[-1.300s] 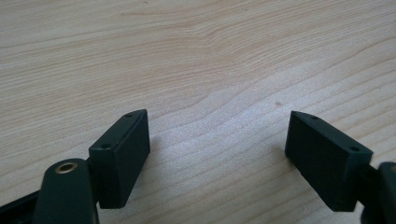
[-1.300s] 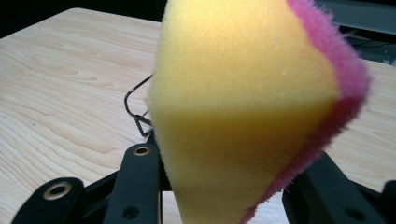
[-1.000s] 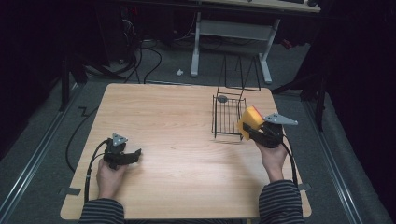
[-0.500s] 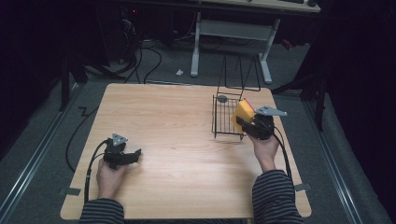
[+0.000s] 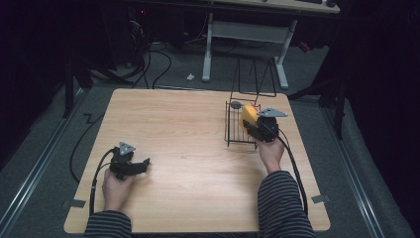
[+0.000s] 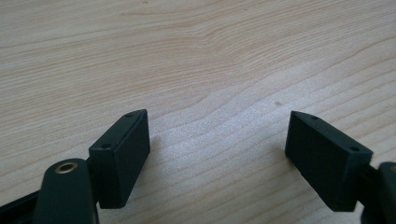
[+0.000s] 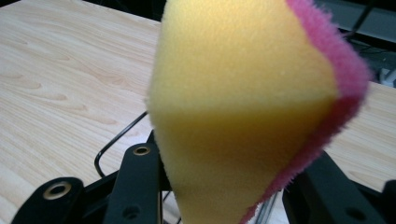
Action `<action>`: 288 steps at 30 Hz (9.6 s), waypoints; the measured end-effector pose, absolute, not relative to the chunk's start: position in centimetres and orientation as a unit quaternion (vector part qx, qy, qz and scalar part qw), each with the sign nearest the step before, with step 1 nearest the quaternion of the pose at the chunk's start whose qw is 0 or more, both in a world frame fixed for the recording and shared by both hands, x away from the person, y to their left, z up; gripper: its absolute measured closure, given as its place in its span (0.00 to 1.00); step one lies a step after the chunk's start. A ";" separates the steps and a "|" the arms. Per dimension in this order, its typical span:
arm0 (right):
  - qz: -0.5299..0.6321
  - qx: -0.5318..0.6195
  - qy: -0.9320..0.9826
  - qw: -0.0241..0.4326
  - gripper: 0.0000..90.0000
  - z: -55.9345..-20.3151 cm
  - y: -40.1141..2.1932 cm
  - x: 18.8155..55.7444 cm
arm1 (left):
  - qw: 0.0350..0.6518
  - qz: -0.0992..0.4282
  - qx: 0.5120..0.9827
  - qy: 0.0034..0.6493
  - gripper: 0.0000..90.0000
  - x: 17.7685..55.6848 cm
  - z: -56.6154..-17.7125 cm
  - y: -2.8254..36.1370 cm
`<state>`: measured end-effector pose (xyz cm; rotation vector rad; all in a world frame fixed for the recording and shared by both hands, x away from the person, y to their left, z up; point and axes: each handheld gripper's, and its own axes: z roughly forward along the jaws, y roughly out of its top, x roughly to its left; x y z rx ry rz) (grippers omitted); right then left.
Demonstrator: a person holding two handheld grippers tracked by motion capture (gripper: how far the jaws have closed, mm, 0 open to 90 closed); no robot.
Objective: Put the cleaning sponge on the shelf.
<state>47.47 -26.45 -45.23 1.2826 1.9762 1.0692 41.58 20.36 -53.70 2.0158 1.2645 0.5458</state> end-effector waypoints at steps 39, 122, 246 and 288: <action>0.374 0.509 0.737 0.240 0.49 -47.8 -25.3 50.6 | 0.343 0.210 0.776 0.486 0.25 41.6 -53.7 20.4; 0.463 0.485 0.691 0.270 0.40 -42.2 -30.2 38.2 | 0.343 0.210 0.776 0.486 0.25 41.6 -53.7 20.4; 0.341 0.532 0.742 0.222 0.40 -52.4 -29.5 38.3 | 0.343 0.210 0.776 0.486 0.25 41.6 -53.7 20.4; 0.312 0.536 0.747 0.237 0.35 -53.1 -29.3 38.8 | 0.343 0.210 0.776 0.486 0.25 41.5 -53.7 20.4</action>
